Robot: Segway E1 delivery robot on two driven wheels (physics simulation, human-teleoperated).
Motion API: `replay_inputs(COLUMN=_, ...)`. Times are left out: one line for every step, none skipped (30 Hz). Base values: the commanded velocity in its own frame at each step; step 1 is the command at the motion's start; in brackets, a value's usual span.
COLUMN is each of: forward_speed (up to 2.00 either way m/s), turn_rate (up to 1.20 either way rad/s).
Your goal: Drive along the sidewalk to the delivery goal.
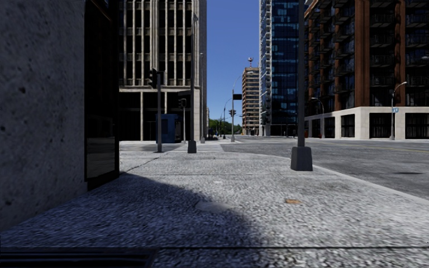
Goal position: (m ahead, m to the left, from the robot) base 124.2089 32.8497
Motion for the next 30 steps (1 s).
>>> replay_inputs(forward_speed=2.0, turn_rate=0.0)
replay_inputs(forward_speed=2.0, turn_rate=0.0)
replay_inputs(forward_speed=2.0, turn_rate=0.0)
replay_inputs(forward_speed=2.0, turn_rate=0.0)
replay_inputs(forward_speed=2.0, turn_rate=0.0)
replay_inputs(forward_speed=2.0, turn_rate=0.0)
replay_inputs(forward_speed=2.0, turn_rate=0.0)
replay_inputs(forward_speed=2.0, turn_rate=0.0)
replay_inputs(forward_speed=2.0, turn_rate=0.0)
replay_inputs(forward_speed=2.0, turn_rate=0.0)
replay_inputs(forward_speed=2.0, turn_rate=0.0)
replay_inputs(forward_speed=2.0, turn_rate=0.0)
replay_inputs(forward_speed=2.0, turn_rate=0.0)
replay_inputs(forward_speed=2.0, turn_rate=0.0)
replay_inputs(forward_speed=2.0, turn_rate=0.0)
replay_inputs(forward_speed=2.0, turn_rate=0.0)
replay_inputs(forward_speed=2.0, turn_rate=0.0)
replay_inputs(forward_speed=2.0, turn_rate=0.0)
replay_inputs(forward_speed=2.0, turn_rate=0.0)
replay_inputs(forward_speed=2.0, turn_rate=0.0)
replay_inputs(forward_speed=2.0, turn_rate=0.0)
replay_inputs(forward_speed=2.0, turn_rate=0.0)
replay_inputs(forward_speed=2.0, turn_rate=0.0)
replay_inputs(forward_speed=2.0, turn_rate=0.0)
replay_inputs(forward_speed=2.0, turn_rate=0.0)
replay_inputs(forward_speed=2.0, turn_rate=0.0)
replay_inputs(forward_speed=2.0, turn_rate=0.0)
replay_inputs(forward_speed=2.0, turn_rate=0.0)
replay_inputs(forward_speed=2.0, turn_rate=0.0)
replay_inputs(forward_speed=2.0, turn_rate=0.0)
